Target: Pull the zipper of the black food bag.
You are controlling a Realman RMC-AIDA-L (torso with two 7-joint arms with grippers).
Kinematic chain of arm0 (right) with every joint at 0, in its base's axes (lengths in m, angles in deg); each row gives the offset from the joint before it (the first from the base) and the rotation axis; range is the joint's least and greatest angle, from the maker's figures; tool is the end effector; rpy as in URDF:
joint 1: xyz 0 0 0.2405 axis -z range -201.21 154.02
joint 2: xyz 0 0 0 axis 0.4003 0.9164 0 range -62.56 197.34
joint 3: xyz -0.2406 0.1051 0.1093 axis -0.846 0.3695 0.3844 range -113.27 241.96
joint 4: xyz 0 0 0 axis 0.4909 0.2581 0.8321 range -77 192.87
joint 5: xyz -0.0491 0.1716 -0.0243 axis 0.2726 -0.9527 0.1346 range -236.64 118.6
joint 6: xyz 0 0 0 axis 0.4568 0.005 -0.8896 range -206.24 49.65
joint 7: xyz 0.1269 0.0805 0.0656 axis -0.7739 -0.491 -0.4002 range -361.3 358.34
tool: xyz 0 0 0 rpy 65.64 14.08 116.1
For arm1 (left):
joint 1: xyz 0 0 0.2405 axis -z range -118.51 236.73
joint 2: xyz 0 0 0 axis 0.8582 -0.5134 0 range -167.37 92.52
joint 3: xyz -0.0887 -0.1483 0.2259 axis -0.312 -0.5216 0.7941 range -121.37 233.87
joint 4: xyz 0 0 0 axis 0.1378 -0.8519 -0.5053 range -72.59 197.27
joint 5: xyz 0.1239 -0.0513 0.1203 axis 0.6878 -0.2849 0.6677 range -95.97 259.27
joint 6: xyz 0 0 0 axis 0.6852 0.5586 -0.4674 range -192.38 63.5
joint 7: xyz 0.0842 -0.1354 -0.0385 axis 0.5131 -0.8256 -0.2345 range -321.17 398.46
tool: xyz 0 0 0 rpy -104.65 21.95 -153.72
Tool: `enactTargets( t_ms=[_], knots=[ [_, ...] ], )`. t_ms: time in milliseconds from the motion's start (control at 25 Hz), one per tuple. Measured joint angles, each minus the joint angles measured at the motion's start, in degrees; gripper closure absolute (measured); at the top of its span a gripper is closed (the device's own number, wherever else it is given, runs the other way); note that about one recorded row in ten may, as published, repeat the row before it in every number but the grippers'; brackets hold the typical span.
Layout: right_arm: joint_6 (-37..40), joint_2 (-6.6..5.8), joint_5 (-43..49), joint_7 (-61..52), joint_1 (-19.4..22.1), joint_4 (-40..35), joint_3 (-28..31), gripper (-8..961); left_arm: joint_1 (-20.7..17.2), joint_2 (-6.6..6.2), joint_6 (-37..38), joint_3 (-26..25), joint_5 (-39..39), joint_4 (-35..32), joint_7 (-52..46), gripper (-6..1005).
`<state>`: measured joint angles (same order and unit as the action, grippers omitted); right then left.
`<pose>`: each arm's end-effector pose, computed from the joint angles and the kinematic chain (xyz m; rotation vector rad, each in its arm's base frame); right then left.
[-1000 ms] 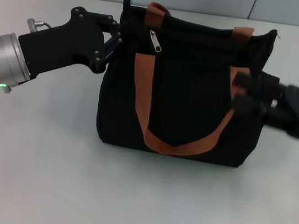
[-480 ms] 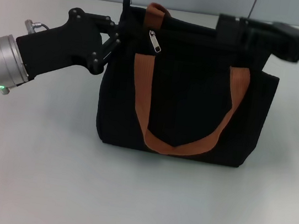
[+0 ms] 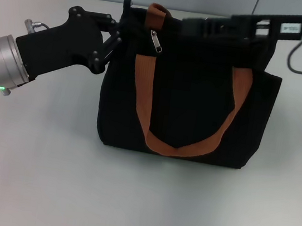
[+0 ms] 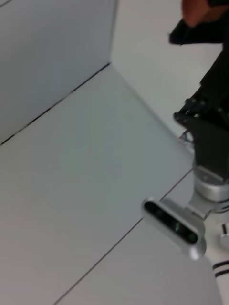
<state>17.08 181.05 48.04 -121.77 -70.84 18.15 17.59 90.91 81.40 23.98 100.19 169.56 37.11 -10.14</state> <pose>0.1413 0.3839 0.0023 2.7639 -1.0658 -0.8064 -0.2196 0.3436 -0.0225 -2.4212 -0.1109 -1.0411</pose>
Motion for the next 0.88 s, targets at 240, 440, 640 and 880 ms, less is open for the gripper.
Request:
enactTargets(
  t_ms=[240,440,640,880],
  knots=[
    [-2.6,0.64,6.6,-6.0,-4.7,1.3,-0.7,522,0.0,0.07,0.5,0.0,0.0,0.0,0.2,949],
    [-5.2,1.15,7.2,-7.7,-5.8,1.4,-3.7,527,0.0,0.09,0.9,-0.1,0.0,0.0,0.5,945],
    [-8.1,1.68,7.3,-8.6,-6.9,1.6,-6.7,528,0.0,0.14,1.0,-0.3,-0.1,0.3,0.8,941],
    [-9.4,2.46,7.4,-8.8,-8.0,2.1,-8.4,530,0.4,0.19,1.1,-0.2,-0.8,1.4,2.1,936]
  ],
)
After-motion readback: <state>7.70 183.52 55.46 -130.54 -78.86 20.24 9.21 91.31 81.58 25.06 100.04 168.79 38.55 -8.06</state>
